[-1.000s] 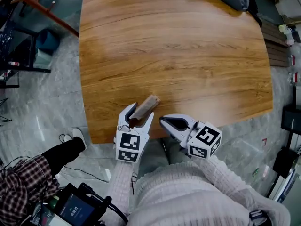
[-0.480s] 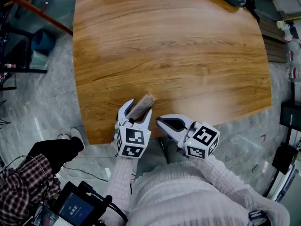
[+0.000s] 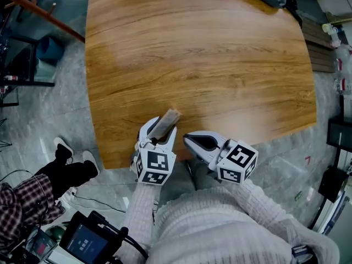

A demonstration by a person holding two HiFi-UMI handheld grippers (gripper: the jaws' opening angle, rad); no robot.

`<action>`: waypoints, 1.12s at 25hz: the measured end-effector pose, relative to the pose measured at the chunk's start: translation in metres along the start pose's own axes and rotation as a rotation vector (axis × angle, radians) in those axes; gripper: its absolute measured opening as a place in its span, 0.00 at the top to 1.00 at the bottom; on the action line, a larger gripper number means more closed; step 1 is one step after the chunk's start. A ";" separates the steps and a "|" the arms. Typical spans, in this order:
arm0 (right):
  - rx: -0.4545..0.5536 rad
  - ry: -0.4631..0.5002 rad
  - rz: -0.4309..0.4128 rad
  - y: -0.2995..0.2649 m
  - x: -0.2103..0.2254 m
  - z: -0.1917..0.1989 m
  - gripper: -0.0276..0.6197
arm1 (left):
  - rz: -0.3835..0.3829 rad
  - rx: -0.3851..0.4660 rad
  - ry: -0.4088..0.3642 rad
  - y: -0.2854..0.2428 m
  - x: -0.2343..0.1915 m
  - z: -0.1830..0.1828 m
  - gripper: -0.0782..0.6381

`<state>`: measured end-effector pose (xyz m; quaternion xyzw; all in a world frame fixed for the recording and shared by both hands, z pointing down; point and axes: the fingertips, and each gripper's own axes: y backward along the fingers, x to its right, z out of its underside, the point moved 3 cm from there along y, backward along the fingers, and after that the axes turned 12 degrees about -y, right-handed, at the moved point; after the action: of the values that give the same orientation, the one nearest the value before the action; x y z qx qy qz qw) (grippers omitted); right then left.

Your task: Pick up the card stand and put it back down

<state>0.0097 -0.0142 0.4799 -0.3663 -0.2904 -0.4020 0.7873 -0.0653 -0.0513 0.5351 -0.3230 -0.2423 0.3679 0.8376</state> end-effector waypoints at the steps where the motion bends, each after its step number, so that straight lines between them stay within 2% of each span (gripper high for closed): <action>1: 0.001 0.002 0.002 0.001 0.000 -0.001 0.96 | 0.001 0.001 0.001 0.000 0.000 0.000 0.61; 4: 0.002 0.007 0.010 0.003 0.002 -0.002 0.96 | -0.006 0.015 0.024 -0.001 -0.001 0.001 0.62; 8: 0.008 0.022 0.016 0.004 0.002 -0.007 0.96 | -0.007 0.056 0.108 -0.001 -0.006 -0.001 0.63; 14: 0.036 0.048 0.014 0.006 -0.007 -0.015 0.96 | -0.044 0.115 0.103 0.014 -0.018 -0.016 0.63; 21: 0.092 0.126 -0.014 0.007 -0.023 -0.045 0.96 | -0.114 0.241 0.114 0.047 -0.049 -0.063 0.63; 28: 0.184 0.216 -0.041 0.020 -0.048 -0.083 0.96 | -0.142 0.331 0.094 0.100 -0.052 -0.106 0.63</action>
<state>0.0157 -0.0529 0.3897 -0.2413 -0.2472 -0.4270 0.8357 -0.0745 -0.0782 0.3829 -0.1798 -0.1611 0.3273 0.9136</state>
